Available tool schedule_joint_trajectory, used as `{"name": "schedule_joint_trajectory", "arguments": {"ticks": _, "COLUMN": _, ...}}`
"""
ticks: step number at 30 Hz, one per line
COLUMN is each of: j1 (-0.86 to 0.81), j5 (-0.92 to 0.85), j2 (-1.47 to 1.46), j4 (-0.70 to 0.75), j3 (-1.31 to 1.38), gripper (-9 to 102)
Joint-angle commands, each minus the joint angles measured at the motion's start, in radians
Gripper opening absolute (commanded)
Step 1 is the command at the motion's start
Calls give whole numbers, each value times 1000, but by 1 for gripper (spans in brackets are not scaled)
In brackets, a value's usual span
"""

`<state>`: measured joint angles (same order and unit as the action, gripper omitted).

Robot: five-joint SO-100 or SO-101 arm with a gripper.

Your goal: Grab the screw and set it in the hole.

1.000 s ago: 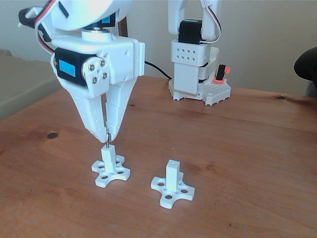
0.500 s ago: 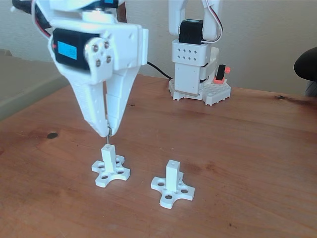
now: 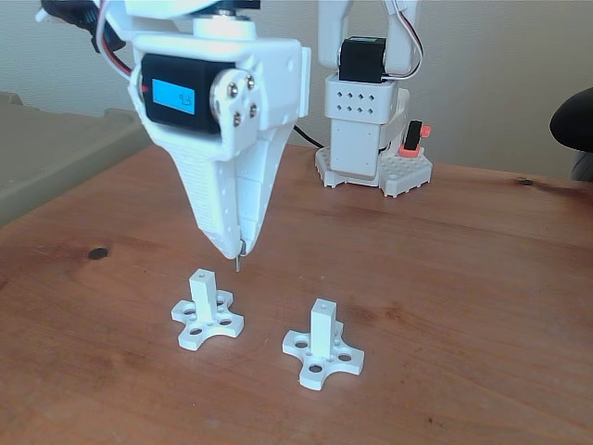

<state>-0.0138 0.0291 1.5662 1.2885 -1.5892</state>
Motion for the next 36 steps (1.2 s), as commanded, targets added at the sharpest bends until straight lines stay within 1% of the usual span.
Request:
{"name": "schedule_joint_trajectory", "arguments": {"ticks": 1, "j1": 26, "j5": 6, "j2": 57, "j4": 9, "j3": 94, "gripper": -4}}
{"name": "schedule_joint_trajectory", "arguments": {"ticks": 18, "j1": 126, "j5": 37, "j2": 67, "j4": 25, "j3": 83, "gripper": -4}}
{"name": "schedule_joint_trajectory", "arguments": {"ticks": 36, "j1": 181, "j5": 40, "j2": 100, "j4": 35, "j3": 34, "gripper": -4}}
